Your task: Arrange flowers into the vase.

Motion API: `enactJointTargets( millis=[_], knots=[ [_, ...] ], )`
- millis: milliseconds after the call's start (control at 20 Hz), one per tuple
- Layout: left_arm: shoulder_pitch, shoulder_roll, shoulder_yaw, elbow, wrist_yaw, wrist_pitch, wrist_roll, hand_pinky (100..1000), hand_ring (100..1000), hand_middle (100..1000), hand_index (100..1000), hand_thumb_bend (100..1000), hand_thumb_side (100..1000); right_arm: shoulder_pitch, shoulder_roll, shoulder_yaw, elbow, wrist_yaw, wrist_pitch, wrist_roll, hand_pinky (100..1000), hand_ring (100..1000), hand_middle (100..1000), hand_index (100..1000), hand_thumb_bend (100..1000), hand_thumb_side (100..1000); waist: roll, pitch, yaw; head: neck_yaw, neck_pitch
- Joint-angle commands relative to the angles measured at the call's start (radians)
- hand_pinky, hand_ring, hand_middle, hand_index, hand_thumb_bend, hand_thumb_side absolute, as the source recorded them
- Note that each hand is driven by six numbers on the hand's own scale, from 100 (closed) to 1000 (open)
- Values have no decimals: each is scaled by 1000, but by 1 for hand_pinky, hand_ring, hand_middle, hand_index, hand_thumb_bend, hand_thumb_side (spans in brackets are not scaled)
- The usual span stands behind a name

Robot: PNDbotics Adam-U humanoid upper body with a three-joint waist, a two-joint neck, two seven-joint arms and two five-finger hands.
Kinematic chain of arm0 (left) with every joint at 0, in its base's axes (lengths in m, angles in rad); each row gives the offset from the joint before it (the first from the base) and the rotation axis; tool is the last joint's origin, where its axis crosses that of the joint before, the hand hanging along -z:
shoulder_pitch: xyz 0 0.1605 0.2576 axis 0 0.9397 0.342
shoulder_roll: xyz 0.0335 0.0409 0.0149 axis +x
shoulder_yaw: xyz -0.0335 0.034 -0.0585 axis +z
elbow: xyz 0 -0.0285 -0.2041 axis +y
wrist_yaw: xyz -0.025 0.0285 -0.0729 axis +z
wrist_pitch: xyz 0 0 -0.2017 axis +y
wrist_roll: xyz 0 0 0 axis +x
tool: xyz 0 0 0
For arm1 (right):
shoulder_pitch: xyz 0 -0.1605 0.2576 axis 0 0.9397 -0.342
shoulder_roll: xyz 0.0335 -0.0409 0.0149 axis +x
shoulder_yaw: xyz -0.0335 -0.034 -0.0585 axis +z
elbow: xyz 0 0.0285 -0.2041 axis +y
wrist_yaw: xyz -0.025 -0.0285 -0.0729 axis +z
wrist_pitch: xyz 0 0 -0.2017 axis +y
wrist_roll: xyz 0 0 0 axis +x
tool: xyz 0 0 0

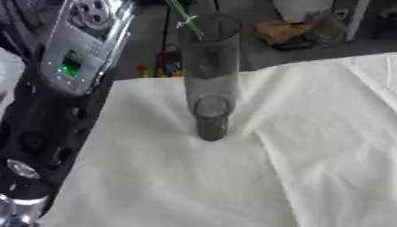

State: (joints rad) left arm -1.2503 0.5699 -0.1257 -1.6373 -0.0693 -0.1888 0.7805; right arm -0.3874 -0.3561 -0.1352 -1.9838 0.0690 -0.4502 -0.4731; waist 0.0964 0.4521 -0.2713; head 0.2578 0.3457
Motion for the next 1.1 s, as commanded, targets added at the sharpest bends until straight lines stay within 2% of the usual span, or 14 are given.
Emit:
enactJointTargets(
  millis=[50, 1100],
  knots=[
    [-12, 7, 1, 4, -2, 3, 0, 100, 100, 100, 100, 100, 393, -12, -11, -9, -16, -7, -2, 4, 874, 865, 760, 896, 100, 1000, -5, -18, -4, -1, -17],
    [-8, 8, -19, 109, 75, 6, -66, 100, 100, 100, 100, 100, 430, -14, -7, -13, -16, -9, -4, 8, 874, 864, 760, 898, 100, 1000, -2, -4, -8, -5, -33]
  ],
)
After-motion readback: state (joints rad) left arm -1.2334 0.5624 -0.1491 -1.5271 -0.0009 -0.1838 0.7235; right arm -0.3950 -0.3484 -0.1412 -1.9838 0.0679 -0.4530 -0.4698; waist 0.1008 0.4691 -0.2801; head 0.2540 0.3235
